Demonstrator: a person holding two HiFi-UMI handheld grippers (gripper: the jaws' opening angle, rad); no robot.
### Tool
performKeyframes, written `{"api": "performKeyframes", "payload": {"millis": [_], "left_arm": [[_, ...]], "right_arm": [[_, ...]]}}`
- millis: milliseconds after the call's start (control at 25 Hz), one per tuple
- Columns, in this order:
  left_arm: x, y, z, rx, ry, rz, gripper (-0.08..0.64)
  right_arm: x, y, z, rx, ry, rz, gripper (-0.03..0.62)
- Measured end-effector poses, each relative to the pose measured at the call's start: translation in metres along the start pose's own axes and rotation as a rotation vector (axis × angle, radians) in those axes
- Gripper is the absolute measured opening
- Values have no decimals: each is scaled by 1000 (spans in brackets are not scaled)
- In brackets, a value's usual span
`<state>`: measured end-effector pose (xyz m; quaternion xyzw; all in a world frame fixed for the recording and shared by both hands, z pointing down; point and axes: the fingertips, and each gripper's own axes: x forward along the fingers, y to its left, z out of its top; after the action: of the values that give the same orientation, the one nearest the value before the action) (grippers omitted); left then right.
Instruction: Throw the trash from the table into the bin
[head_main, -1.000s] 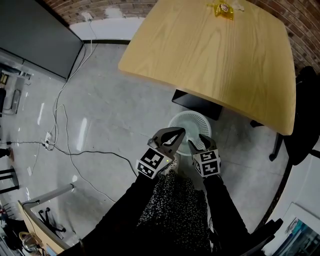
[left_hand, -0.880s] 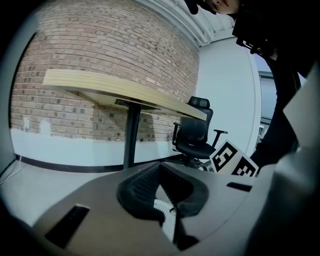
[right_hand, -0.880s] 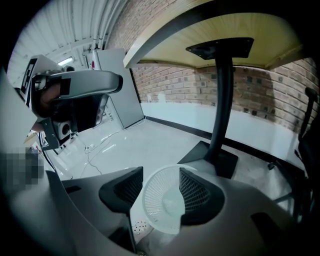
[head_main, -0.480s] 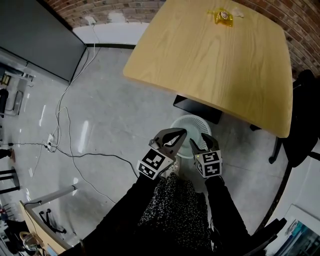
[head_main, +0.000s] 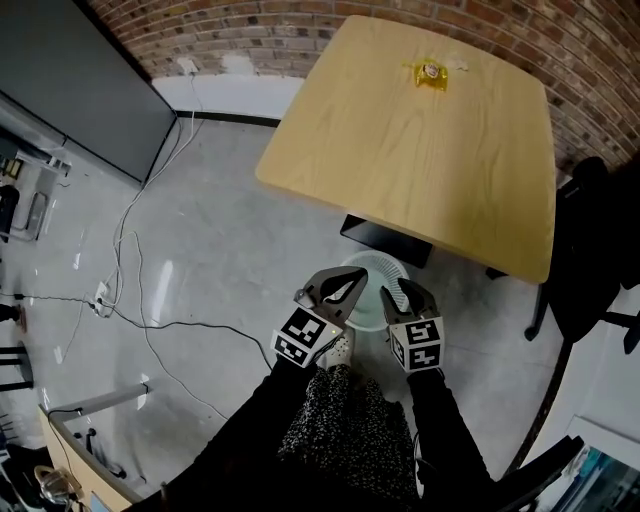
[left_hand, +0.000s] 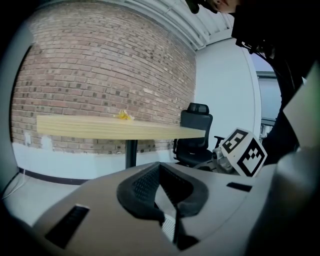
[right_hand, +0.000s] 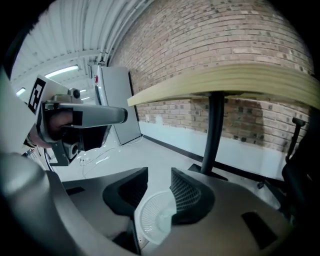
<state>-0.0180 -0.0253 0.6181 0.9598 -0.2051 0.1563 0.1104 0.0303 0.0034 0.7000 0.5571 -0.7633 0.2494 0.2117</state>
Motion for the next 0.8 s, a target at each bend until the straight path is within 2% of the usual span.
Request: {"api": "performKeyframes", "payload": {"millis": [80,160,440,640,800], "left_arm": [[-3,-3,11,5,-8,2,0],[-6,-5,21,8,-13,3,0],[-12,-17,61,25,-41,-6,0],[-16,-18,91,35,-68,-3,0],[-20,-16,115,37,-94,-2,0]], "right_arm": [[-10,1,12,-19,-18,-8,96],[-19,3,24,-24,-36,-9,67],[-49,2,81,-33,-115,-15,14],[-67,-2,117,-91,-148,-27,12],[-86,-6,141,-101,-182,-53,12]]}}
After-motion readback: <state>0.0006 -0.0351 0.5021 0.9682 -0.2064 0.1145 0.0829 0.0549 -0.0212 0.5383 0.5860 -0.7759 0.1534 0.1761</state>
